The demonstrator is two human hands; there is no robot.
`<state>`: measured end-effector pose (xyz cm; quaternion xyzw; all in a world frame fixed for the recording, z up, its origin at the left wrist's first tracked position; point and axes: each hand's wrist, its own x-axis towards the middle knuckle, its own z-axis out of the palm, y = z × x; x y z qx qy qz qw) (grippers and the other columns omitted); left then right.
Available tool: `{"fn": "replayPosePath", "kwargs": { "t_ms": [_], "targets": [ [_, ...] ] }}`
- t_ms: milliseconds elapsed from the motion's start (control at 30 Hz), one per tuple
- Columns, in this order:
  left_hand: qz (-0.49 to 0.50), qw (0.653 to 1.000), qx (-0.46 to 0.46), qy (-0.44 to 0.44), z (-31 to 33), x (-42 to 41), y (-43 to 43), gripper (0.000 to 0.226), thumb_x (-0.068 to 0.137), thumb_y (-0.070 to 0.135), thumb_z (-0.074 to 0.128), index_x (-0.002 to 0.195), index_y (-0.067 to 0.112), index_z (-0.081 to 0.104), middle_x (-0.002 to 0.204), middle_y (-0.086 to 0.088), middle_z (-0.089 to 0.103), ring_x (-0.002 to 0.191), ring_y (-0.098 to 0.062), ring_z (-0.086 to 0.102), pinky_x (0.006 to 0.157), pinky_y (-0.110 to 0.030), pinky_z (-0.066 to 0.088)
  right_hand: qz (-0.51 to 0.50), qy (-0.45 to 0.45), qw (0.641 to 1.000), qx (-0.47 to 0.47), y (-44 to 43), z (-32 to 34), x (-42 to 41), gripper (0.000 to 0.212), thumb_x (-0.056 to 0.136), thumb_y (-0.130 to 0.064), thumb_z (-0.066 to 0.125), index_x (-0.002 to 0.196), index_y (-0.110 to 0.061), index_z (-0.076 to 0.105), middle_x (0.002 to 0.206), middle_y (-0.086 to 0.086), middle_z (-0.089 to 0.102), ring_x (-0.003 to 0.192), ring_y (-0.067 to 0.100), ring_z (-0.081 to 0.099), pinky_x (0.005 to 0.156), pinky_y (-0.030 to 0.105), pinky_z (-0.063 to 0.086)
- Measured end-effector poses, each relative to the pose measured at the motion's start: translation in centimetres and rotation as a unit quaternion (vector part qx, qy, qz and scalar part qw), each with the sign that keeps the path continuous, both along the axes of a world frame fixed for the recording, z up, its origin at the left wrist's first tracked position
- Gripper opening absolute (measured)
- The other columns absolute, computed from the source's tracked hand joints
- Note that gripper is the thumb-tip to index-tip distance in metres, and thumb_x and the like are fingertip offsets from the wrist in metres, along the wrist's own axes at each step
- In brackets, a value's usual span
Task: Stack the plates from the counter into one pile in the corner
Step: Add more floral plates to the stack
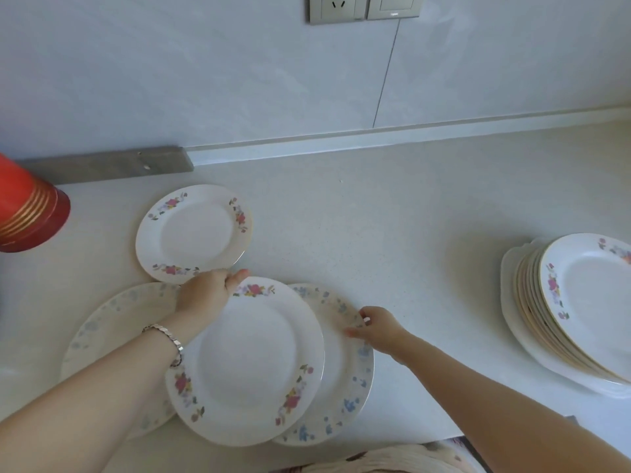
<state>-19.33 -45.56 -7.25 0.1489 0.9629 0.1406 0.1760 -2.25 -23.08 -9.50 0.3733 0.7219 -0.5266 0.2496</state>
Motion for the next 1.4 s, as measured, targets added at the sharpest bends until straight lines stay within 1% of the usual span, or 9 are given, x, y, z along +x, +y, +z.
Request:
{"fn": "replayPosePath", "kwargs": {
  "t_ms": [167, 300, 433, 600, 733, 833, 1000, 1167, 1400],
  "targets": [
    [0.1, 0.991, 0.09, 0.003, 1.7, 0.1, 0.2, 0.057, 0.095, 0.046, 0.034, 0.054, 0.007, 0.039, 0.055, -0.011, 0.048, 0.063, -0.028, 0.048, 0.055, -0.032, 0.029, -0.082, 0.086, 0.992, -0.029, 2.6, 2.3, 2.1, 0.01, 0.079, -0.01, 0.071, 0.086, -0.01, 0.064, 0.072, 0.002, 0.071, 0.057, 0.009, 0.067, 0.051, 0.017, 0.052],
    [0.186, 0.972, 0.14, -0.029, 3.5, 1.3, 2.6, 0.059, 0.096, 0.048, 0.03, 0.068, 0.001, 0.053, 0.059, -0.01, 0.049, 0.071, -0.027, 0.049, 0.058, -0.033, 0.031, -0.165, 0.17, 0.971, 0.023, 7.2, 5.5, 4.3, 0.011, 0.075, -0.004, 0.074, 0.078, -0.012, 0.067, 0.055, -0.005, 0.07, 0.051, 0.014, 0.066, 0.056, 0.028, 0.057],
    [0.259, 0.951, 0.156, -0.06, 5.1, 3.5, 6.8, 0.062, 0.096, 0.05, 0.024, 0.059, 0.005, 0.045, 0.064, -0.009, 0.047, 0.061, -0.026, 0.043, 0.058, -0.034, 0.033, -0.24, 0.25, 0.934, 0.09, 12.4, 9.2, 7.5, 0.017, 0.077, -0.005, 0.071, 0.076, -0.021, 0.067, 0.058, -0.008, 0.072, 0.057, 0.013, 0.068, 0.058, 0.029, 0.057],
    [0.308, 0.929, 0.188, -0.083, 6.4, 6.9, 13.2, 0.067, 0.098, 0.045, 0.027, 0.115, -0.013, 0.057, 0.124, -0.031, 0.055, 0.113, -0.042, 0.053, 0.093, -0.04, 0.04, -0.363, 0.304, 0.864, 0.173, 18.7, 12.1, 13.2, 0.025, 0.078, -0.004, 0.066, 0.075, -0.028, 0.065, 0.052, -0.017, 0.068, 0.045, -0.002, 0.06, 0.047, 0.016, 0.051],
    [0.324, 0.92, 0.191, -0.111, 6.8, 9.4, 18.1, 0.07, 0.098, 0.047, 0.027, 0.121, -0.014, 0.051, 0.13, -0.03, 0.052, 0.119, -0.041, 0.051, 0.097, -0.04, 0.039, -0.479, 0.285, 0.809, 0.185, 23.4, 12.8, 18.8, 0.019, 0.076, -0.008, 0.069, 0.092, -0.017, 0.068, 0.05, -0.015, 0.067, 0.044, -0.002, 0.059, 0.054, 0.022, 0.051],
    [0.327, 0.916, 0.202, -0.117, 7.2, 11.3, 21.3, 0.069, 0.097, 0.046, 0.029, 0.121, -0.015, 0.05, 0.129, -0.031, 0.053, 0.118, -0.042, 0.051, 0.096, -0.041, 0.039, -0.557, 0.264, 0.776, 0.134, 26.0, 12.3, 22.5, 0.025, 0.076, -0.003, 0.068, 0.099, -0.011, 0.065, 0.064, 0.003, 0.06, 0.052, 0.016, 0.058, 0.04, 0.013, 0.049],
    [0.313, 0.918, 0.213, -0.118, 7.7, 13.4, 25.2, 0.068, 0.097, 0.048, 0.03, 0.116, -0.013, 0.055, 0.125, -0.03, 0.056, 0.113, -0.041, 0.055, 0.093, -0.041, 0.042, -0.6, 0.218, 0.768, 0.062, 28.1, 10.5, 26.2, 0.011, 0.079, -0.001, 0.065, 0.078, -0.011, 0.061, 0.07, 0.005, 0.056, 0.052, 0.015, 0.058, 0.037, 0.011, 0.048],
    [0.328, 0.911, 0.219, -0.121, 8.2, 14.1, 27.6, 0.07, 0.095, 0.051, 0.031, 0.116, -0.011, 0.055, 0.113, -0.026, 0.06, 0.103, -0.038, 0.058, 0.091, -0.04, 0.044, -0.595, 0.206, 0.776, 0.034, 29.4, 8.5, 27.2, 0.022, 0.08, 0.0, 0.064, 0.099, -0.008, 0.061, 0.073, 0.005, 0.058, 0.063, 0.019, 0.054, 0.038, 0.013, 0.049],
    [0.351, 0.905, 0.208, -0.117, 8.0, 14.9, 29.8, 0.07, 0.095, 0.051, 0.03, 0.118, -0.012, 0.052, 0.112, -0.026, 0.06, 0.101, -0.038, 0.058, 0.09, -0.04, 0.044, -0.561, 0.211, 0.79, 0.125, 30.4, 6.8, 26.2, 0.02, 0.085, -0.013, 0.061, 0.105, -0.012, 0.063, 0.084, 0.008, 0.06, 0.08, 0.027, 0.055, 0.071, 0.034, 0.045]
  ]
}}
